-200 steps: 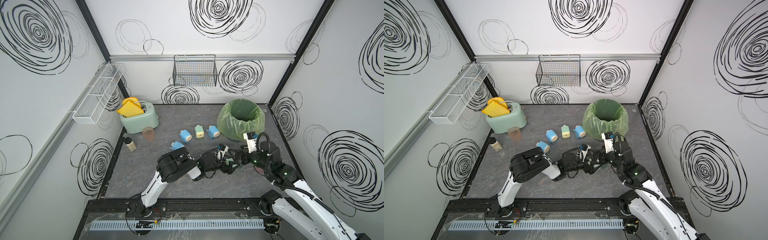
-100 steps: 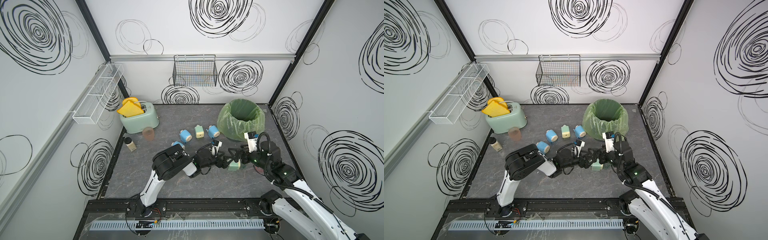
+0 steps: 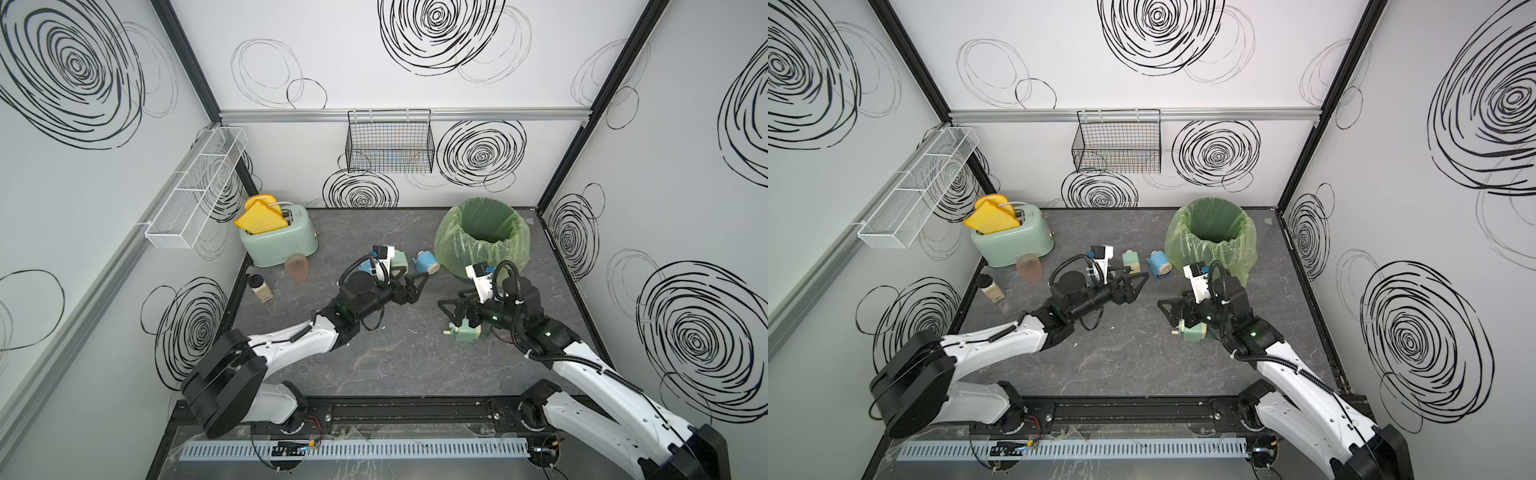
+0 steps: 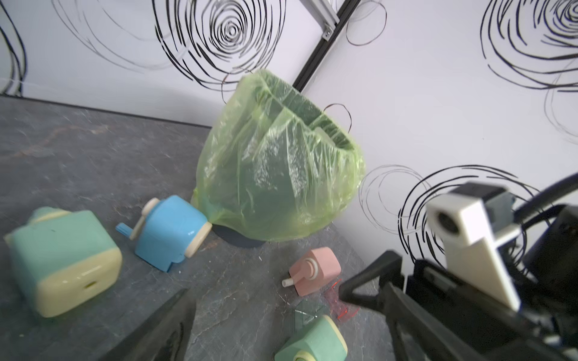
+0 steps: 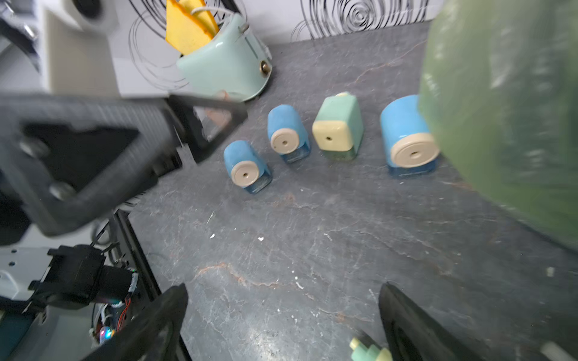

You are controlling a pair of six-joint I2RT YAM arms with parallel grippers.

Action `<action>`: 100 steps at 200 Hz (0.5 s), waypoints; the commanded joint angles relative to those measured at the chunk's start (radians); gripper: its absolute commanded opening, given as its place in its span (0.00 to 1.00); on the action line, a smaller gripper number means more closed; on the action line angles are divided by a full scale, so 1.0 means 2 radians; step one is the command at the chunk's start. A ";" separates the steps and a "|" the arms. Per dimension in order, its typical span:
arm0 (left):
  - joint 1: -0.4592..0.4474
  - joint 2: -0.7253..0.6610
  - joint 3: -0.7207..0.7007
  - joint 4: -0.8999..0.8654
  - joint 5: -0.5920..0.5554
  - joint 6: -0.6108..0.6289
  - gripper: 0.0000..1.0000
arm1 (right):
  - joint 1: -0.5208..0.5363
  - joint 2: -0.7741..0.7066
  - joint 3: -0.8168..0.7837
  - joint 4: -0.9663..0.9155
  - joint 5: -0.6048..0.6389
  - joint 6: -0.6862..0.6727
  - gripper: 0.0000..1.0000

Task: Take out the pencil sharpener tray and clean the shavings
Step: Place the pencil sharpener at the center of the board, then pick up the pencil sharpener from the center of the board.

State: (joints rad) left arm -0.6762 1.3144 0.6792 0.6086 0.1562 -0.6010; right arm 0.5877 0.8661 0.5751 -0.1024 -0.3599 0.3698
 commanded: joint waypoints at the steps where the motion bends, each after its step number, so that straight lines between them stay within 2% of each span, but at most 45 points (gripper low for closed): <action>1: 0.064 -0.040 0.027 -0.203 0.006 0.008 0.97 | 0.060 0.039 0.018 0.040 0.021 -0.011 0.99; 16: 0.128 -0.068 0.035 -0.268 0.030 -0.013 0.97 | 0.091 0.090 0.028 0.069 0.025 -0.012 0.99; 33: 0.208 -0.105 0.028 -0.301 0.075 -0.016 0.97 | 0.115 0.151 0.042 0.111 0.025 -0.034 0.99; 61: 0.322 -0.137 0.022 -0.353 0.142 0.026 0.97 | 0.148 0.250 0.058 0.196 0.041 -0.125 0.99; 80: 0.369 -0.139 0.012 -0.365 0.174 0.041 0.97 | 0.162 0.316 0.078 0.243 0.056 -0.161 0.99; 100: 0.374 -0.152 -0.014 -0.341 0.173 0.025 0.97 | 0.166 0.382 0.100 0.295 0.075 -0.170 0.99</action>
State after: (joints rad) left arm 0.0566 1.0359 0.7071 -0.0505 0.4160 -0.5610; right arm 0.9054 1.5246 0.7166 0.2901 -0.2707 0.1326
